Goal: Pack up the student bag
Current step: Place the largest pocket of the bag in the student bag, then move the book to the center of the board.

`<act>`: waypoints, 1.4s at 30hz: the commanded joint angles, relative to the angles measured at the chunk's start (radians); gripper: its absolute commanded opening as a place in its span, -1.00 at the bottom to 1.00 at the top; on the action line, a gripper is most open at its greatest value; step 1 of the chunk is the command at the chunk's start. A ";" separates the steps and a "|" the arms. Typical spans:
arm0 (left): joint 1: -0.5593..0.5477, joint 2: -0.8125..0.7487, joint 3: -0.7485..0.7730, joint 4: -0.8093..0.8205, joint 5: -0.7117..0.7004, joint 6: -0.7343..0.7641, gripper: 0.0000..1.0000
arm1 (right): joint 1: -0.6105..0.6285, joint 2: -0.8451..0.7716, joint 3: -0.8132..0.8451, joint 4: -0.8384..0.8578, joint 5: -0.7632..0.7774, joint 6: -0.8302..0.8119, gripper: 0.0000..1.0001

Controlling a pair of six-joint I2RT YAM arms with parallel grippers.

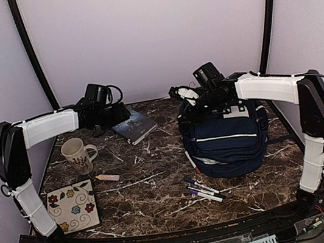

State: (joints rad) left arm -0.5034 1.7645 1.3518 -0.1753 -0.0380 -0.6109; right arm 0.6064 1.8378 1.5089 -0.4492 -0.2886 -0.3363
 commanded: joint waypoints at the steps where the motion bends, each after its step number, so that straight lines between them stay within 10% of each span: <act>1: 0.061 0.139 0.139 -0.048 -0.017 0.002 0.46 | 0.009 0.077 0.058 0.108 -0.017 0.108 0.20; 26: 0.249 0.654 0.692 -0.085 -0.017 0.107 0.53 | 0.035 0.222 0.034 0.091 -0.103 0.140 0.20; 42: 0.270 0.906 1.000 -0.184 0.281 0.139 0.36 | 0.066 0.312 0.065 0.068 -0.113 0.120 0.21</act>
State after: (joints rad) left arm -0.2268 2.6507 2.3287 -0.3340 0.0925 -0.4625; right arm 0.6655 2.1124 1.5318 -0.3729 -0.3950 -0.2077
